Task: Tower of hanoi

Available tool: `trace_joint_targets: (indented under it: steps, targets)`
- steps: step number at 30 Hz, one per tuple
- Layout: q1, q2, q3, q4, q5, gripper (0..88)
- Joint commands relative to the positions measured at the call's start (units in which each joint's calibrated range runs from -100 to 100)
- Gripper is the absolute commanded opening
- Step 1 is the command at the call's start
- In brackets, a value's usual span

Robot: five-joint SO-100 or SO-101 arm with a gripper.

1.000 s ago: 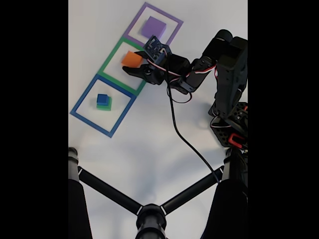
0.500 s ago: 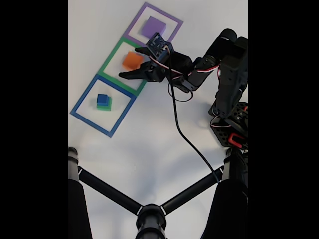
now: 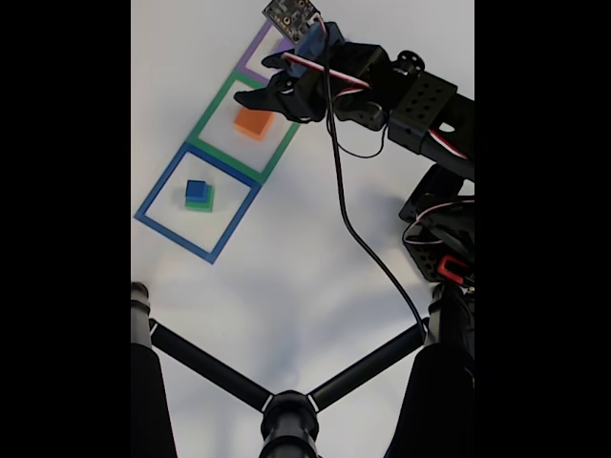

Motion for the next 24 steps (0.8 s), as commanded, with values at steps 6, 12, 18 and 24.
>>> trace_joint_targets:
  steps: [6, 12, 18, 24]
  targets:
    - [-6.29, -4.91, -35.64, 45.9, 0.0, 0.0]
    - [-9.5, -4.75, -48.99, 58.77, 0.0, 0.0]
    - [-12.24, -4.91, -50.36, 61.11, 0.0, 0.0]
    - [-15.21, -8.11, -38.09, 55.45, 0.0, 5.9]
